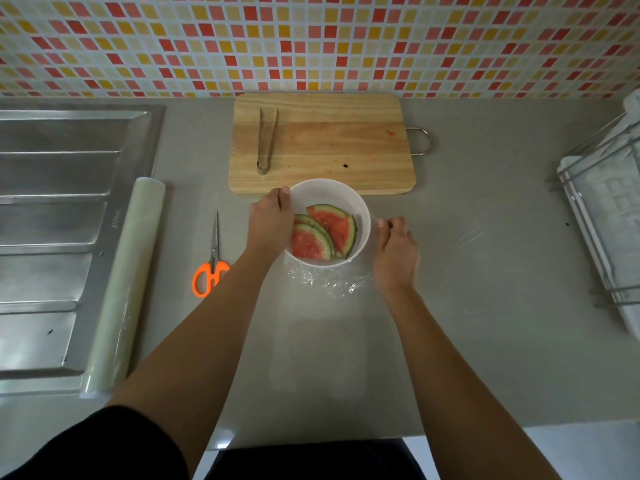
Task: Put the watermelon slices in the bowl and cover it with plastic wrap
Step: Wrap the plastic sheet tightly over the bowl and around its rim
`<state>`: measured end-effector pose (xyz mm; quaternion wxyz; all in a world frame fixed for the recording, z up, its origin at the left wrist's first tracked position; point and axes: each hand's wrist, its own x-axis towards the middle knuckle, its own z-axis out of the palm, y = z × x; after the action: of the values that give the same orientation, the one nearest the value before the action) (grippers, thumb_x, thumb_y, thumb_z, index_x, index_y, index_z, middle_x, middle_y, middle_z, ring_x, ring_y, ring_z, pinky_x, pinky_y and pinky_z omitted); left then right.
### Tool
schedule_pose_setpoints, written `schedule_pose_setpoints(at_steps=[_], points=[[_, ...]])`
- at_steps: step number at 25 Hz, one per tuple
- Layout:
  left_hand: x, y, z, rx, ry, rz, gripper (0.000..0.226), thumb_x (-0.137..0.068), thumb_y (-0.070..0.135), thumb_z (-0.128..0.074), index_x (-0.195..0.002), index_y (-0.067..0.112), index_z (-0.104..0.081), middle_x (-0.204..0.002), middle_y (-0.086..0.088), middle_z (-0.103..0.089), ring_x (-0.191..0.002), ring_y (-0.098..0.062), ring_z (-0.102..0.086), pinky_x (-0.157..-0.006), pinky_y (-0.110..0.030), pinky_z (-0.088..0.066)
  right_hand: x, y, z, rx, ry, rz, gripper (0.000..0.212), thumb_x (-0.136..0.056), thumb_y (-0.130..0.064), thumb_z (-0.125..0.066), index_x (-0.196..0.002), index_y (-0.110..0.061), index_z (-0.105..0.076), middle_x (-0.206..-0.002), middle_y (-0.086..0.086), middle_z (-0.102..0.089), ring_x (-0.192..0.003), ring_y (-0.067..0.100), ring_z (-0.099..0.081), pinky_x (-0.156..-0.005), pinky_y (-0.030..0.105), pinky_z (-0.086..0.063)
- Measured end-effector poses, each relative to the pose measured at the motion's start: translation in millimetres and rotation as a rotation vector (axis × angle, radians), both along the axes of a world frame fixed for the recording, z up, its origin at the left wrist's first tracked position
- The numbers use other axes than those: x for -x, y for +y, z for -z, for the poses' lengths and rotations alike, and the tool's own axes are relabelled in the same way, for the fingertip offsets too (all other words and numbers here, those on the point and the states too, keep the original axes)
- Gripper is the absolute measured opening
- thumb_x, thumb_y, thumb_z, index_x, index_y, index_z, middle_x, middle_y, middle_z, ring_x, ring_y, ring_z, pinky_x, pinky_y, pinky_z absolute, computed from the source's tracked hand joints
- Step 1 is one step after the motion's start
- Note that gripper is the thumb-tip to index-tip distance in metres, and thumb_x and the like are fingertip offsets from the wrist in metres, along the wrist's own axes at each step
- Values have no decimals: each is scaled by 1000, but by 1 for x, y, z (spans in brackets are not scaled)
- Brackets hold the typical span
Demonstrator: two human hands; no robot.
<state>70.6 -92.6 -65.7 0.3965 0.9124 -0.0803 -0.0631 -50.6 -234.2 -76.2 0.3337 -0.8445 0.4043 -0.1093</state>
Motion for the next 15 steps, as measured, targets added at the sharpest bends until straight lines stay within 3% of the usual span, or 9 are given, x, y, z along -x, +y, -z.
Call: schedule_pose_setpoints(at_steps=[5,7,11,15], points=[[0,0,0,8,10,9,40,-101,24,-31,-100,-4,-61,-92,-28,-64,-88,-38,-56,-69,-32,-33,8,4,9,133,176,-57,33,-100,-33,-28,-117,-15,-50,-115,11,-54,-102,34,-53,-68,36,-35],[0,-1,-1,9,10,13,41,-101,24,-31,-98,-4,-60,-90,-27,-64,-87,-38,-56,-68,-31,-33,7,0,11,250,229,-70,34,-100,-31,-30,-125,-18,-49,-123,11,-53,-112,32,-47,-81,39,-37],[3,-1,-5,14,-11,29,42,-101,22,-31,-91,-6,-60,-87,-27,-63,-84,-39,-56,-69,-34,-36,21,-20,16,217,300,74,40,-98,-24,-35,-138,-18,-38,-141,10,-42,-132,30,-33,-111,43,-19],[4,-1,-6,13,-28,32,42,-101,20,-30,-91,-7,-60,-88,-28,-64,-84,-40,-56,-73,-38,-40,30,-29,4,226,219,151,48,-99,-26,-30,-144,-8,-28,-154,12,-27,-145,28,-15,-118,47,-7]])
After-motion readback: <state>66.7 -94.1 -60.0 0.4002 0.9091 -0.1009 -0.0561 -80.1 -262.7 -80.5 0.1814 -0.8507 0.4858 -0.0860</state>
